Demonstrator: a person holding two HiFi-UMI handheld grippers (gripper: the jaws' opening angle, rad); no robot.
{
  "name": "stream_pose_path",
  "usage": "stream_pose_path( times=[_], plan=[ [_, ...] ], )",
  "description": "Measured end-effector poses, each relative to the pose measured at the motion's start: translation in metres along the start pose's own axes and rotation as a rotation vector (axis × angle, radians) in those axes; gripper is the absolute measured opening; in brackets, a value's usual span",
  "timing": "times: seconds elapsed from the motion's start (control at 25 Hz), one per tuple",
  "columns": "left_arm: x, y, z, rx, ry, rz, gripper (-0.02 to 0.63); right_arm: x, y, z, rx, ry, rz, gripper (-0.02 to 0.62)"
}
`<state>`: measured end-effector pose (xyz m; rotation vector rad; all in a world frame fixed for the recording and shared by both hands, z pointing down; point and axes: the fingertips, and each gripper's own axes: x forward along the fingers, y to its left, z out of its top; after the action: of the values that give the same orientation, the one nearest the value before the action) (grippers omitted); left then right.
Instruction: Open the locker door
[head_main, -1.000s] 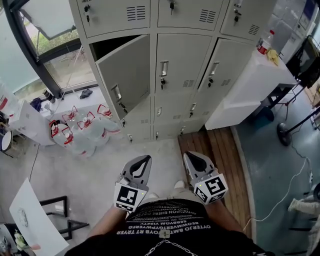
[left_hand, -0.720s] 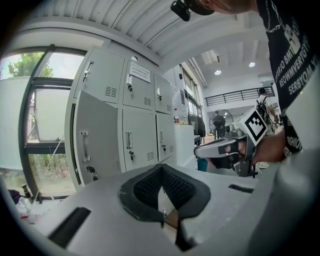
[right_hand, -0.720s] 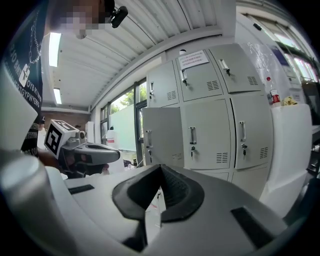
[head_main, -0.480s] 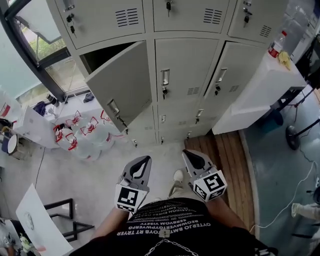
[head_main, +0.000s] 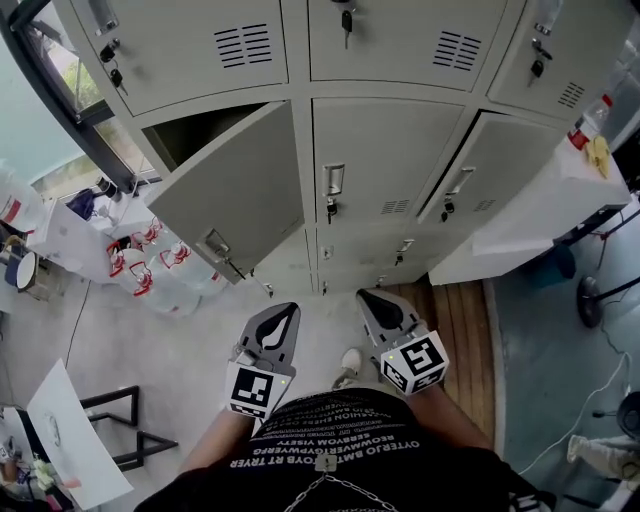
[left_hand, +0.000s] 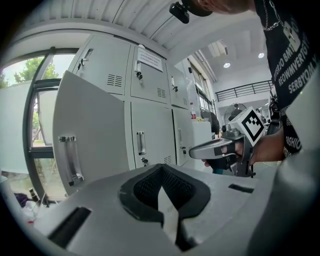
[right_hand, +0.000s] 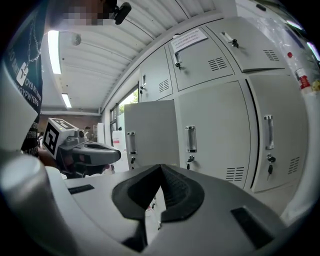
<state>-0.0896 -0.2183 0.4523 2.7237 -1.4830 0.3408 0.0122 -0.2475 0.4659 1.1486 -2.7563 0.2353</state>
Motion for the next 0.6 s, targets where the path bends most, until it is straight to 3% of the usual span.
stream_pose_path(
  times=[0.44, 0.6],
  plan=[
    [0.054, 0.025, 0.012, -0.031, 0.024, 0.132, -0.008, 0.055, -0.056, 0.03, -0.04, -0.027, 0.113, -0.003],
    [0.064, 0.029, 0.009, -0.043, 0.033, 0.189, -0.008, 0.072, -0.067, 0.031, -0.055, -0.022, 0.177, 0.045]
  ],
)
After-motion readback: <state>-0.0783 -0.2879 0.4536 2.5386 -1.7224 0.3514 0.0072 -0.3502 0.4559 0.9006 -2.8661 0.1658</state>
